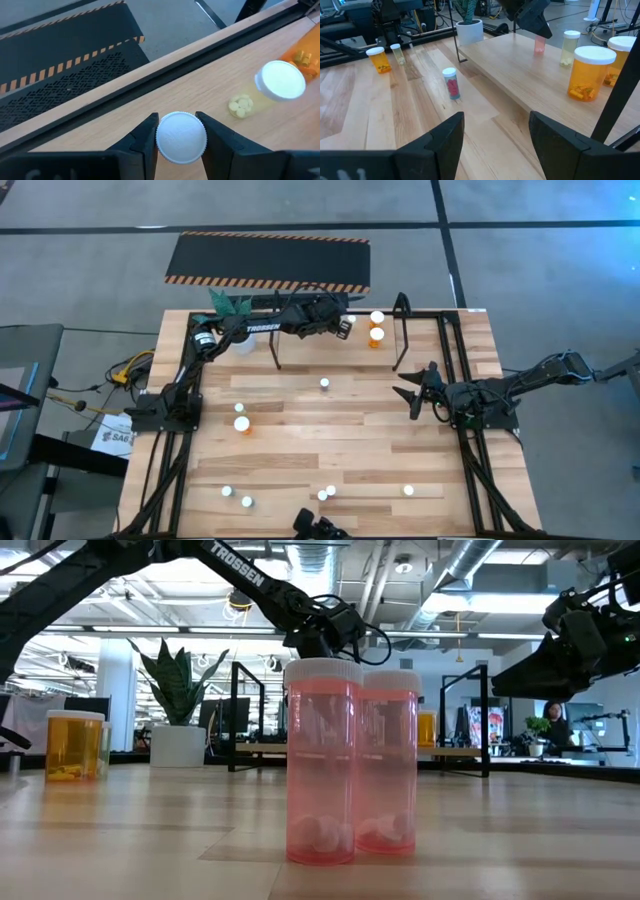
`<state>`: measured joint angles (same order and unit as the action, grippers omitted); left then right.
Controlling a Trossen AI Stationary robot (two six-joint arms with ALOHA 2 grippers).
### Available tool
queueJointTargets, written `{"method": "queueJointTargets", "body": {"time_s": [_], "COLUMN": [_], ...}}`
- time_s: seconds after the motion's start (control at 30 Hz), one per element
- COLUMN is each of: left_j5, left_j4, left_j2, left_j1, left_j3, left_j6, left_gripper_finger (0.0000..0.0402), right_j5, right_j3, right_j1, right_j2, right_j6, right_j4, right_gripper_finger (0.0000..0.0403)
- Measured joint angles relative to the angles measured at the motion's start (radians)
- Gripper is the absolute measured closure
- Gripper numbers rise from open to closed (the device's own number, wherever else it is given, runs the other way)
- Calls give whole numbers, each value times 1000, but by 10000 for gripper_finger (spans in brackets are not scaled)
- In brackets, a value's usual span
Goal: Pick and place medicine bottles onto shelf by color
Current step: Put the red pill bottle on the shelf
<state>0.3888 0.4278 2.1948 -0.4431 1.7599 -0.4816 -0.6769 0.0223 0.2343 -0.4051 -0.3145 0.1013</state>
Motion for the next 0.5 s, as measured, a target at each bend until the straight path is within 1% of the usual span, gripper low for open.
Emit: {"method": "queueJointTargets", "body": {"time_s": [0.2,0.5], "left_j5": [-29,-31], "left_j4": [0,0], "left_j2": [0,0], "left_j1": [-8,-16], "left_j3": [0,0], "left_j6": [4,8], "left_gripper_finger": [297,297], "right_j5": [0,0], "right_j3": [0,0], "right_j1": [0,0], "right_j2": [0,0], "right_j6": [0,0], "right_j4": [0,0], "right_gripper_finger": [159,159]}}
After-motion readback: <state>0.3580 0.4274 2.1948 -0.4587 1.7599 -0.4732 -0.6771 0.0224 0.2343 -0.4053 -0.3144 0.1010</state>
